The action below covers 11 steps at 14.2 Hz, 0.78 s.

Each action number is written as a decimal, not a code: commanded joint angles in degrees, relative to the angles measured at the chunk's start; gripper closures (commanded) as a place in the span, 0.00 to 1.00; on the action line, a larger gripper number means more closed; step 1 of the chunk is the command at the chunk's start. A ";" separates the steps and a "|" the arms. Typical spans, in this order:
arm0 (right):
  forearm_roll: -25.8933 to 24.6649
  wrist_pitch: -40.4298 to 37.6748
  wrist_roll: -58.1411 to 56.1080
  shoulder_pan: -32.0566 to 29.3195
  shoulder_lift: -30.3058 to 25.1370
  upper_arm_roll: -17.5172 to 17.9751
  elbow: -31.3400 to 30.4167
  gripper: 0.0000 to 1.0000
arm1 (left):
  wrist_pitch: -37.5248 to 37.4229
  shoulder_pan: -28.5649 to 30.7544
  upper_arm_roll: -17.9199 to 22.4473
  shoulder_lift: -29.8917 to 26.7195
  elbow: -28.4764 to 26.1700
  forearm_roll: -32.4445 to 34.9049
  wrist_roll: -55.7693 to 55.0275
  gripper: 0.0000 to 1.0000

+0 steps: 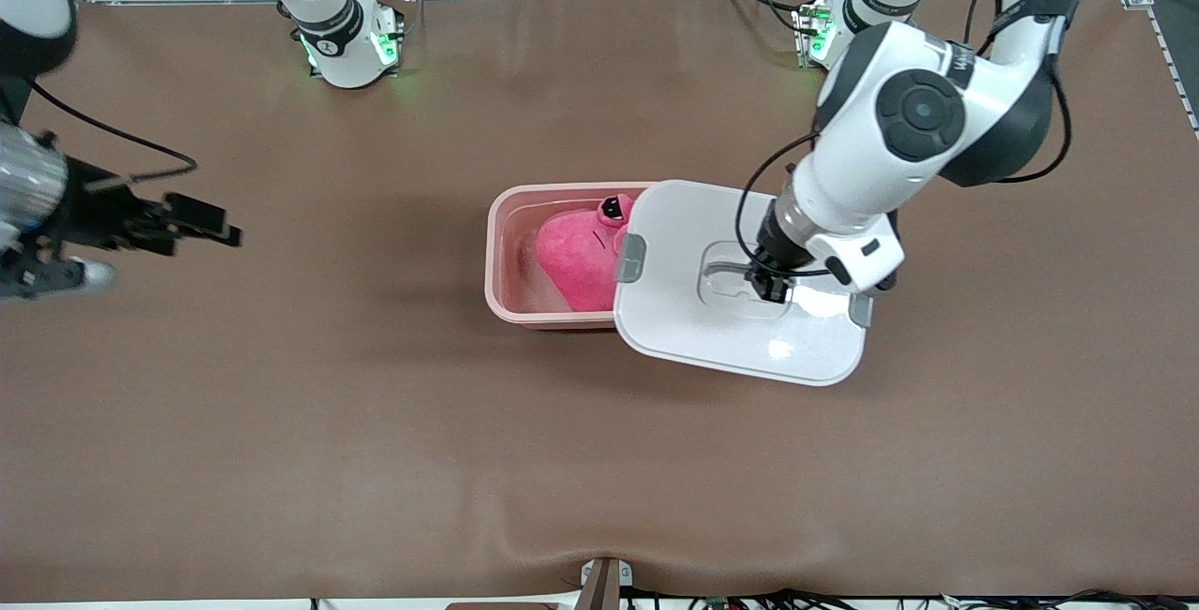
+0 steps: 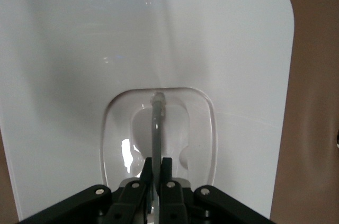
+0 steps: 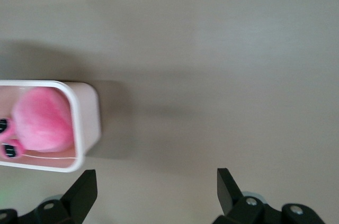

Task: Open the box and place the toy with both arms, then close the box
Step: 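Carry the lid over the box with the left gripper and lower it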

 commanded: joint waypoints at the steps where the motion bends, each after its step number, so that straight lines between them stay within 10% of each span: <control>1: -5.80 0.61 -2.97 -1.84 -7.47 1.44 -6.26 0.00 | 1.72 -3.44 0.42 1.42 1.27 1.69 -6.06 1.00; 11: -9.83 2.63 -1.76 -6.26 -13.02 1.88 -14.36 0.00 | 3.66 -11.36 0.50 6.25 3.20 5.13 -19.79 1.00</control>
